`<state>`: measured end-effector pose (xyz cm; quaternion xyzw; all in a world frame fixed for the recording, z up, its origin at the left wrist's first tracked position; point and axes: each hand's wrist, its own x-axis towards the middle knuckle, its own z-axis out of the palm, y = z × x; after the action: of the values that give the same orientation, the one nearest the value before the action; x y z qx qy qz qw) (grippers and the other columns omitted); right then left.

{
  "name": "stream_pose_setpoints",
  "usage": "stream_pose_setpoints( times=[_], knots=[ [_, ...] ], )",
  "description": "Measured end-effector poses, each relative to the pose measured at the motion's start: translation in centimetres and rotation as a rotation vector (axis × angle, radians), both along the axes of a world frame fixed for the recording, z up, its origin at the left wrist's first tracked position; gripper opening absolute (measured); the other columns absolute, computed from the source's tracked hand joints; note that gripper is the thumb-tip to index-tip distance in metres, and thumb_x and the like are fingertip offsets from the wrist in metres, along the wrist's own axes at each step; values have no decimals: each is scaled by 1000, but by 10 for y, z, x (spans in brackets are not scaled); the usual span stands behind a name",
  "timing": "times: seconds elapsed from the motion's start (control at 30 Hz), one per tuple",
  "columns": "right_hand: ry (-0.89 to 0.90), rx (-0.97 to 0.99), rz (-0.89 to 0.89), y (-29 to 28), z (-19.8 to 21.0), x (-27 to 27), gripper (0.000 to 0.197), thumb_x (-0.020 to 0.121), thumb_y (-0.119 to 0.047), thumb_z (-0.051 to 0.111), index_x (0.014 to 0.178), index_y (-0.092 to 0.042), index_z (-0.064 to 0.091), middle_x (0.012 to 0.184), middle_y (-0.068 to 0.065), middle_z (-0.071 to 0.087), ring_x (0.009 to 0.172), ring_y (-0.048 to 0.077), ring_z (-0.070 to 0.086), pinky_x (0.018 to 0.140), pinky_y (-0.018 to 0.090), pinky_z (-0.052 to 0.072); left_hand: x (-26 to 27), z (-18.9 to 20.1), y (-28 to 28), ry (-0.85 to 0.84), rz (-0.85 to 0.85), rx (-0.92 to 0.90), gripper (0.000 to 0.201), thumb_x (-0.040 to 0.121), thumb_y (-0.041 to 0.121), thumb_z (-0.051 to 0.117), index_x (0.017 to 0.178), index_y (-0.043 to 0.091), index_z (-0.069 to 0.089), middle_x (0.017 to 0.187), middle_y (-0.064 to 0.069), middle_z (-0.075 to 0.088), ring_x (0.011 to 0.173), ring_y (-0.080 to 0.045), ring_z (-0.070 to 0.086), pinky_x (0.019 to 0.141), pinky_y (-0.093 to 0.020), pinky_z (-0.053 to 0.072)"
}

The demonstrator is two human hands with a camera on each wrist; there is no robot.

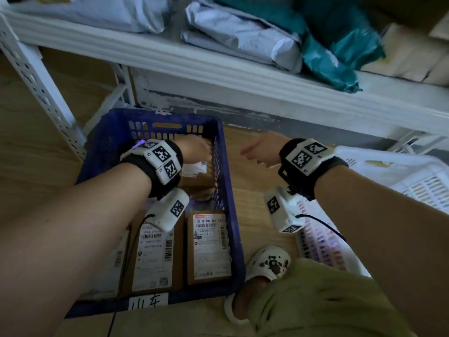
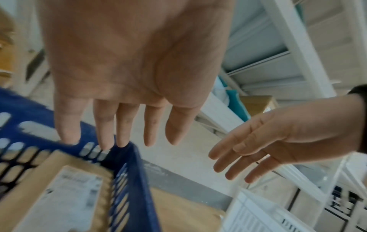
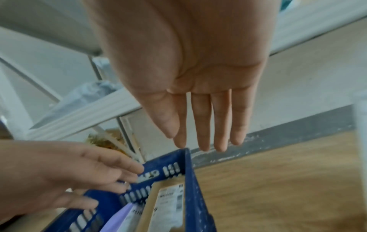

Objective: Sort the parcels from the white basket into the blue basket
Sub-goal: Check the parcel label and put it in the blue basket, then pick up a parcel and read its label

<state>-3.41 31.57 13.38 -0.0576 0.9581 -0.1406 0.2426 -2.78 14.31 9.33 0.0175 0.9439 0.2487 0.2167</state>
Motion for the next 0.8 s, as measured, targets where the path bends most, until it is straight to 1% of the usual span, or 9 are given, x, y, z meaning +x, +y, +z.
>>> stream_pose_setpoints(
  times=[0.07, 0.17, 0.23, 0.37, 0.5, 0.6, 0.67, 0.7, 0.8],
  knots=[
    [55, -44, -89, 27, 17, 9, 32, 93, -17, 54, 124, -14, 62, 118, 9, 62, 72, 11, 50, 64, 19, 41, 7, 22, 16, 40, -59, 7, 26, 97, 24, 47, 119, 12, 56, 117, -5, 56, 107, -20, 53, 88, -27, 40],
    [100, -17, -171, 70, 38, 30, 34, 92, -16, 55, 126, -19, 60, 130, 7, 59, 106, 21, 57, 80, 23, 38, 18, 53, 48, 108, -114, 22, 44, 95, 27, 51, 137, 13, 48, 143, -5, 45, 129, -21, 44, 99, -27, 36],
    [137, 21, -200, 97, 56, 49, 37, 92, -15, 53, 129, -20, 57, 134, 6, 56, 123, 22, 51, 92, 24, 39, 27, 74, 76, 148, -176, 33, 45, 95, 27, 52, 137, 12, 48, 144, -4, 43, 129, -21, 43, 99, -26, 36],
    [190, 207, -197, 154, 91, 90, 42, 99, -22, 42, 141, -24, 44, 150, 1, 37, 135, 21, 38, 108, 29, 33, 43, 111, 142, 213, -299, 9, 46, 95, 26, 52, 139, 14, 44, 145, -4, 42, 131, -21, 42, 102, -26, 34],
    [261, 252, -311, 218, 114, 131, 42, 101, -22, 38, 142, -27, 41, 151, 2, 35, 132, 23, 42, 107, 33, 38, 59, 145, 212, 278, -424, -22, 35, 92, 28, 55, 125, 19, 53, 125, -6, 52, 111, -20, 52, 90, -27, 39],
    [297, 232, -409, 263, 118, 159, 42, 97, -22, 42, 139, -22, 46, 146, 6, 42, 131, 25, 42, 107, 34, 37, 75, 166, 264, 287, -520, -44, 37, 93, 24, 54, 128, 15, 52, 122, -7, 53, 103, -23, 54, 84, -25, 41],
    [327, 213, -460, 289, 119, 177, 42, 96, -20, 44, 138, -18, 49, 141, 9, 47, 129, 26, 45, 106, 33, 37, 82, 175, 298, 311, -581, -85, 20, 93, 25, 54, 111, 16, 54, 111, -9, 52, 98, -21, 53, 80, -23, 37],
    [330, 216, -484, 300, 119, 185, 42, 97, -20, 42, 139, -18, 47, 143, 7, 45, 130, 24, 44, 106, 31, 35, 84, 179, 315, 322, -597, -92, 22, 93, 26, 54, 110, 12, 54, 114, -10, 53, 101, -21, 54, 82, -23, 38],
    [344, 176, -560, 331, 112, 202, 42, 100, -21, 38, 142, -24, 43, 149, -1, 39, 134, 17, 39, 104, 22, 32, 85, 184, 366, 339, -599, -62, 49, 91, 29, 56, 137, 12, 46, 139, -6, 48, 122, -23, 50, 98, -26, 37]
  ],
)
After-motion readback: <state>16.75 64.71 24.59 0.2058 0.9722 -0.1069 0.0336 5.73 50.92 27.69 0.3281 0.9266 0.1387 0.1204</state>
